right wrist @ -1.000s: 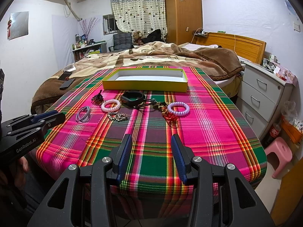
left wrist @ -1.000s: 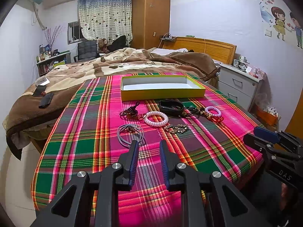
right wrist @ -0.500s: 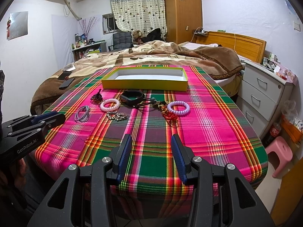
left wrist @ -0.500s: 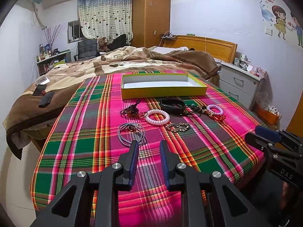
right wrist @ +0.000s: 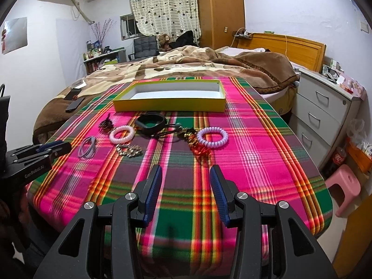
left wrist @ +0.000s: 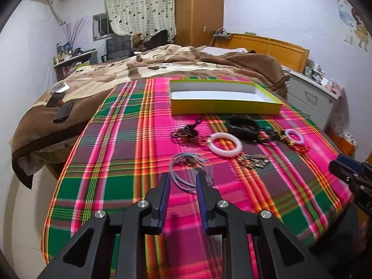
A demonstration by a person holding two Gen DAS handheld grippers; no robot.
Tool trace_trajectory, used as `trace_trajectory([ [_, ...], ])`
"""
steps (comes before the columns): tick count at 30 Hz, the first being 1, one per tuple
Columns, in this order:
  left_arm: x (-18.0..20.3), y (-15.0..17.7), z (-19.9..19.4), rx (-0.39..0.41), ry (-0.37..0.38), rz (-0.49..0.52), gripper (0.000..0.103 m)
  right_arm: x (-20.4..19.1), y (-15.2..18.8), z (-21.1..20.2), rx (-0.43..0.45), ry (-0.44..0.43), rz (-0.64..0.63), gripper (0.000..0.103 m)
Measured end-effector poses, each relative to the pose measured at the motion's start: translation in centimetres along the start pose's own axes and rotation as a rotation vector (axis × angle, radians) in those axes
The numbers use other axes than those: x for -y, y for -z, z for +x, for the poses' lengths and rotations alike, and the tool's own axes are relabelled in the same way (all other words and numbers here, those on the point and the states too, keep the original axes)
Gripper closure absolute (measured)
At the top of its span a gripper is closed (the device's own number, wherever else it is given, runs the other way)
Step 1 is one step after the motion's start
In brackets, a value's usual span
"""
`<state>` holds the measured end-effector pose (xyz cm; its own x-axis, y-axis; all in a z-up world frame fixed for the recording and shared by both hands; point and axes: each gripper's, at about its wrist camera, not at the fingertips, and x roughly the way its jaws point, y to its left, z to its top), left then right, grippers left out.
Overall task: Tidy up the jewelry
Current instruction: 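Grasp the grey coiled cord with the left tool while the right tool grasps the purple coil bracelet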
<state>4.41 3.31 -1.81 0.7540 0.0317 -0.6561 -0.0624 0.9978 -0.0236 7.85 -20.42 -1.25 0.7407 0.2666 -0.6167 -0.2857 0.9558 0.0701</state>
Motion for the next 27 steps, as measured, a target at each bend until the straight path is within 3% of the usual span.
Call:
trace_trajectory([
  [14,-1.0,-1.4,4.7,-0.12,-0.007,-0.024,0.081,4.2,-3.6,5.7,-0.106,0.036,0.083,0.059],
  [24,-1.2,-2.2,6.3,-0.144,-0.018,-0.016,0.081,6.1,-5.1,10.2,-0.235,0.07,0.08,0.059],
  [27,-0.7,-2.5,6.6,-0.147,-0.037,0.009,0.081,5.9,-5.7,10.8,-0.248,0.076,0.051,0.067],
])
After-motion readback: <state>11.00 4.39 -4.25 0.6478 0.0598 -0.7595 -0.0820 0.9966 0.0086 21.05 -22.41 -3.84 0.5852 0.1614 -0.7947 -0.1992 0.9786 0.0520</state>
